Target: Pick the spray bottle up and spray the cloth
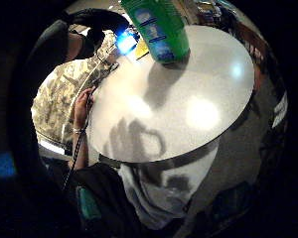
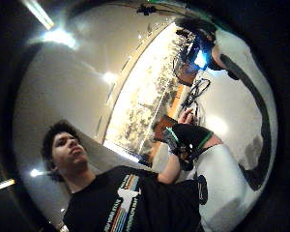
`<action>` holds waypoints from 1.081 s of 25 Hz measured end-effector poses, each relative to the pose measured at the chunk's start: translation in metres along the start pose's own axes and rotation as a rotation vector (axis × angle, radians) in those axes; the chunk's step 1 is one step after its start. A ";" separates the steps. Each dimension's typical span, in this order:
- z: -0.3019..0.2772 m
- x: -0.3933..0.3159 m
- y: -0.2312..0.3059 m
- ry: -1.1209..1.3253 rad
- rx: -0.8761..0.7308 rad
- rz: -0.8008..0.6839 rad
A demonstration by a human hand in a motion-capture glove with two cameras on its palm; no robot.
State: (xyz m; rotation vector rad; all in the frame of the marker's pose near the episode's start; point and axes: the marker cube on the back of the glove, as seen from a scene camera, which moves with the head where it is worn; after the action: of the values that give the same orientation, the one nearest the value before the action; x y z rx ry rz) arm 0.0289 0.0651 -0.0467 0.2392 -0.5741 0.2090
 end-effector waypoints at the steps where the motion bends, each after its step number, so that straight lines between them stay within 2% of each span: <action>1: 0.000 -0.001 -0.003 -0.037 0.086 0.063; 4: 0.001 0.000 -0.008 -0.133 0.231 0.174; 9: -0.006 0.007 -0.007 -0.158 0.309 0.256; 15: -0.018 0.015 -0.022 -0.059 0.372 0.242; 27: -0.035 0.048 -0.090 0.023 0.465 0.279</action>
State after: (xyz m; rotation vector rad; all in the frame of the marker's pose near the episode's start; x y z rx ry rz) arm 0.1095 -0.0041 -0.0631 0.6064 -0.5292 0.6166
